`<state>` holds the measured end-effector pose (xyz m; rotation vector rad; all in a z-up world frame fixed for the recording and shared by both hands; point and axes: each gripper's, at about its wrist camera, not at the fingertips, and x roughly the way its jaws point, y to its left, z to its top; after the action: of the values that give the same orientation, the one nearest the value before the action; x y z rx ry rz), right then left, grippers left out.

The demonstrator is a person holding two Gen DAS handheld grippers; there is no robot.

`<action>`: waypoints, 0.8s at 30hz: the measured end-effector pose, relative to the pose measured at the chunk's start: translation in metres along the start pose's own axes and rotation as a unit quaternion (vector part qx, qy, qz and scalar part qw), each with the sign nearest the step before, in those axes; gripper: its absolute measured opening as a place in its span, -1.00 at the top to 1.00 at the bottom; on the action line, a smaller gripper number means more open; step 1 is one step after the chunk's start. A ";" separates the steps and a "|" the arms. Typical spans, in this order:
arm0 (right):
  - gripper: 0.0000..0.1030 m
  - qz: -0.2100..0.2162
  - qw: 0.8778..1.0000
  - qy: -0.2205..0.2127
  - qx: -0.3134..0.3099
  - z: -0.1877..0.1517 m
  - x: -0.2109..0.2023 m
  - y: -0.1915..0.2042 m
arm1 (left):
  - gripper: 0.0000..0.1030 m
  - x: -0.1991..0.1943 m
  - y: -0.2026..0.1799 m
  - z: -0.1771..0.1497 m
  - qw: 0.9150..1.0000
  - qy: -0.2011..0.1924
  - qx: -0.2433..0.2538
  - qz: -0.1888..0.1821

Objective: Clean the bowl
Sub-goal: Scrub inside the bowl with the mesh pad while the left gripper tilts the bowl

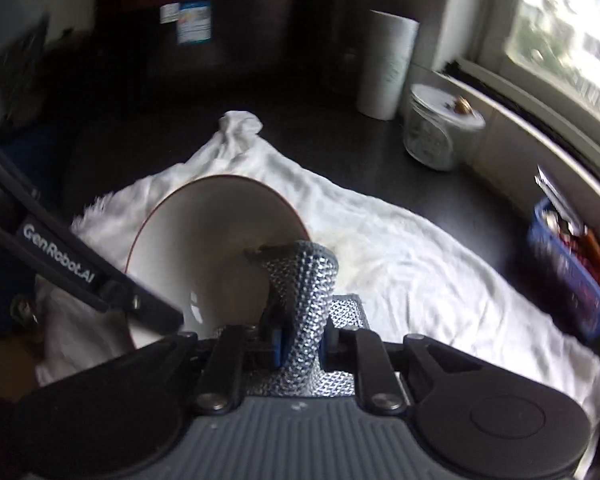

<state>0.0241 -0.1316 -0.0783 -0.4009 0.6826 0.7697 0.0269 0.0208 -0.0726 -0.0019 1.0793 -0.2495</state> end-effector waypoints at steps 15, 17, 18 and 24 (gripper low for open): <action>0.72 0.039 0.992 0.007 0.117 -0.002 0.006 -0.017 | 0.77 0.001 0.048 -0.010 0.979 -0.018 -0.187 -0.080; 0.72 0.053 0.984 0.011 0.170 -0.007 0.009 -0.025 | 0.77 0.005 0.057 -0.017 0.966 -0.016 -0.238 -0.101; 0.71 0.063 0.976 0.012 0.207 -0.011 0.010 -0.030 | 0.77 0.008 0.062 -0.021 0.956 -0.012 -0.269 -0.115; 0.69 0.055 0.964 0.004 0.259 -0.012 -0.001 -0.043 | 0.77 0.037 0.074 -0.048 0.873 0.018 -0.443 -0.202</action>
<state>0.0513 -0.1672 -0.0824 0.1135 0.8874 0.6636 0.0167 0.0911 -0.1365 -1.0646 1.1427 -0.1072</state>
